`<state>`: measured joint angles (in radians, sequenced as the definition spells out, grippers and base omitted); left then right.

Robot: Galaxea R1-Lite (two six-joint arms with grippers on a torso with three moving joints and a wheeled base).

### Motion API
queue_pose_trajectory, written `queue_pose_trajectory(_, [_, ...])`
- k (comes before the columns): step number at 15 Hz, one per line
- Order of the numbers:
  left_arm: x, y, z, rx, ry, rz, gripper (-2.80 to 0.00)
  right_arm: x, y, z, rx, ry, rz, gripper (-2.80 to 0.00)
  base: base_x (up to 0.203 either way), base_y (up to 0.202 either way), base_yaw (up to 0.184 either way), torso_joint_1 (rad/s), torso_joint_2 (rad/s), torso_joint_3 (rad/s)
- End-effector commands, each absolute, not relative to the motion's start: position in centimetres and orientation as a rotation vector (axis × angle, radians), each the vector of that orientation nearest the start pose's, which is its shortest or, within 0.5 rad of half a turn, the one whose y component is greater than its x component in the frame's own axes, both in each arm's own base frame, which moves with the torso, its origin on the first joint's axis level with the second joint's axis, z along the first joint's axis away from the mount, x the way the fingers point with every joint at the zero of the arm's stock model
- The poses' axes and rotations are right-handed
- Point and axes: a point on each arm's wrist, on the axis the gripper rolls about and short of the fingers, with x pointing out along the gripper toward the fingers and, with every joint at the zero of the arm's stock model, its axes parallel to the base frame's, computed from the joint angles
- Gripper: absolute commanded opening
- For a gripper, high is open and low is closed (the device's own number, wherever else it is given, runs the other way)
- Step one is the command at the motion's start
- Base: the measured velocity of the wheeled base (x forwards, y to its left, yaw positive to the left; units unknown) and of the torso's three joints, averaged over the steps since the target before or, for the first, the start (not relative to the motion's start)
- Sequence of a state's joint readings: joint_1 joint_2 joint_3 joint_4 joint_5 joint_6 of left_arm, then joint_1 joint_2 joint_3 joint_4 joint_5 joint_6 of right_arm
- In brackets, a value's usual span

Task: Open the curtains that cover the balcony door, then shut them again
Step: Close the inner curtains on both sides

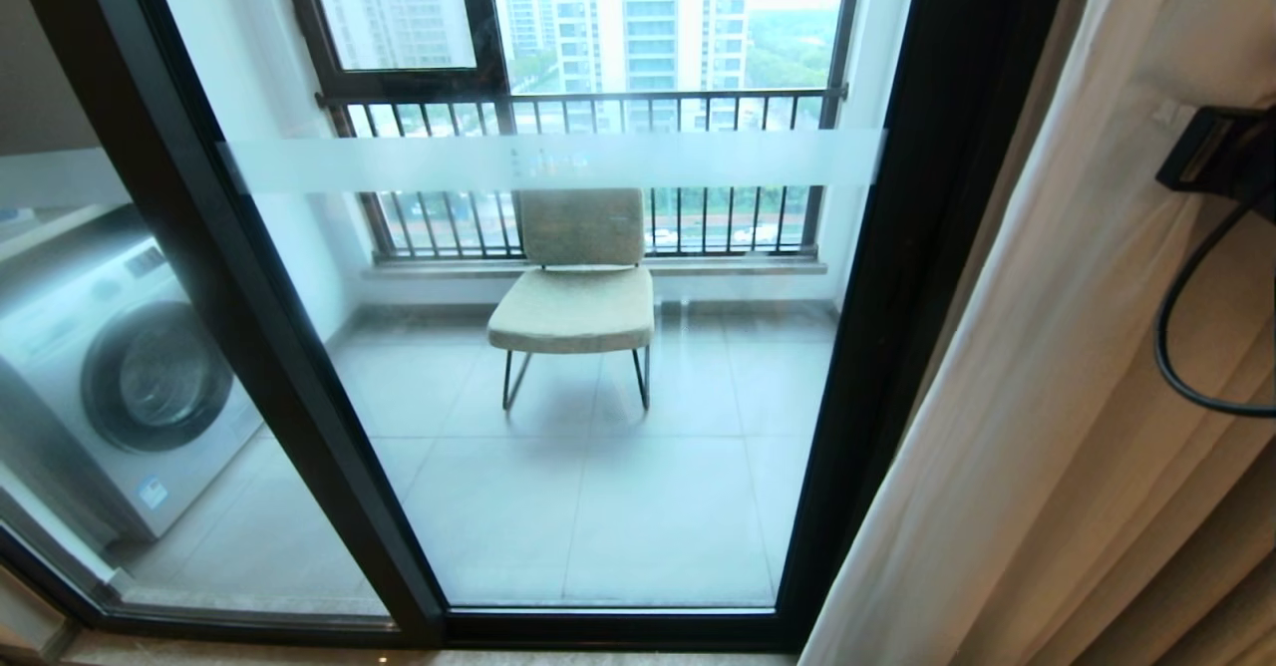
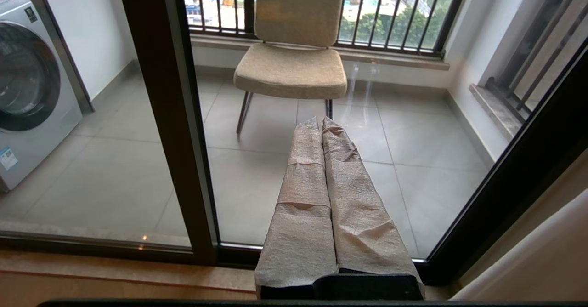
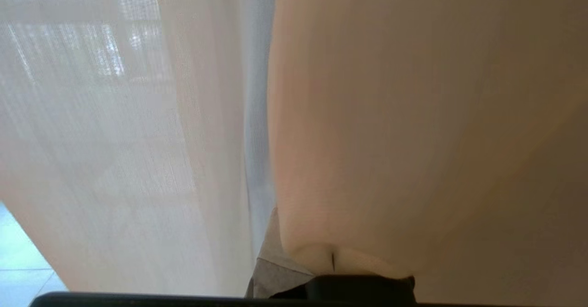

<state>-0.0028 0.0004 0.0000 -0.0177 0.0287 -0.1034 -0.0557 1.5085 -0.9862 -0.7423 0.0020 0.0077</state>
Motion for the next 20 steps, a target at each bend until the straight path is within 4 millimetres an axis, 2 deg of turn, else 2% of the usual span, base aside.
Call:
queue_pose_trajectory(1, [-2.28,0.07,7.74,-0.105,-0.02,0.026,-2.8,26.97,-1.48,30.01,0.001,-0.224,-0.051,-2.8,0.0,0.0,0.0,0.0,0.0,0.0])
queue_pose_trajectory(20, [-2.28,0.07,7.74,-0.105,-0.02,0.026,-2.8,26.37,-1.45,30.34,0.002,-0.236,-0.049,-2.8,0.0,0.0,0.0,0.0,0.0,0.0])
